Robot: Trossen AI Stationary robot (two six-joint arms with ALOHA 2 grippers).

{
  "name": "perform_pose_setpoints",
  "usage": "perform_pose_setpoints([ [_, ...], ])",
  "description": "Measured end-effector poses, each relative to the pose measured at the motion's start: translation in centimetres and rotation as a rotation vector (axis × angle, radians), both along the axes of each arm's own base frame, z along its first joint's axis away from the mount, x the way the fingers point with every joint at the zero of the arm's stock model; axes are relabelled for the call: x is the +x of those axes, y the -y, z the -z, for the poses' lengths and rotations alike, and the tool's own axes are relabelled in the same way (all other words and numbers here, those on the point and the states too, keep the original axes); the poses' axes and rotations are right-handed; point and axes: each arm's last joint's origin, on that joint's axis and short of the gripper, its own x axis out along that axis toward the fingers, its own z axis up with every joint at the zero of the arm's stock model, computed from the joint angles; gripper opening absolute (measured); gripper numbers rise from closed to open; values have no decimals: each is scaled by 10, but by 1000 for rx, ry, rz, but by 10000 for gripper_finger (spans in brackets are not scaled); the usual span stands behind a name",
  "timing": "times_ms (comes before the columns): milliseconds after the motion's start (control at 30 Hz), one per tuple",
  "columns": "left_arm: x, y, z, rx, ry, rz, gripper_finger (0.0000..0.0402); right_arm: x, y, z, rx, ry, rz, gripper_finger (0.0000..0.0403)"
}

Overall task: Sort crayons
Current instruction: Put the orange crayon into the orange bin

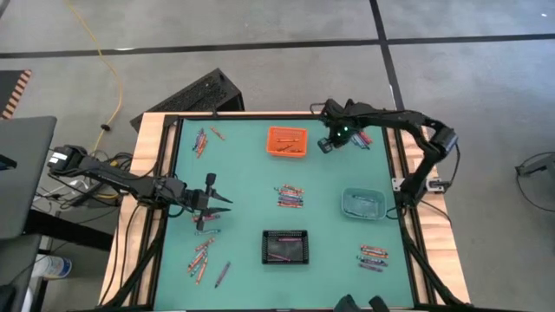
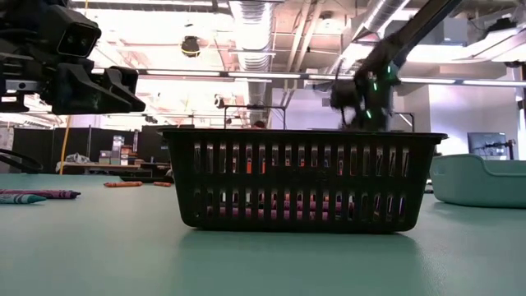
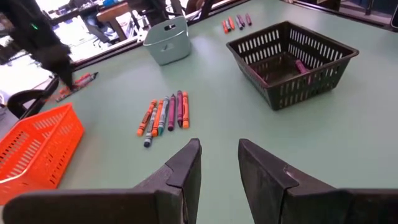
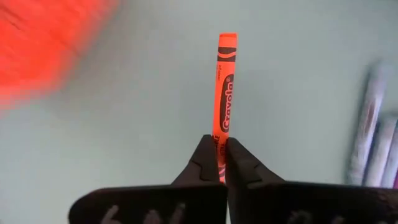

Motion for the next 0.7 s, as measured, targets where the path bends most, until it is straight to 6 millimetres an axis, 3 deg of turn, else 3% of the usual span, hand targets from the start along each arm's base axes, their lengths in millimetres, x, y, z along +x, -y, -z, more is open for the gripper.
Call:
perform_pose_setpoints([
  [133, 0, 0, 0, 0, 0, 0, 96, 21, -19, -32, -119, 32, -54, 2],
  [267, 0, 0, -1, 10, 9, 3, 96, 58, -41, -60, -244, 98, -200, 1],
  [500, 1, 0, -6, 11, 62, 5, 96, 131, -69, -69, -407, 77, -452, 1],
  [700, 1, 0, -7, 8, 72, 11, 96, 162, -62, -57, -442, -72, -523, 31],
])
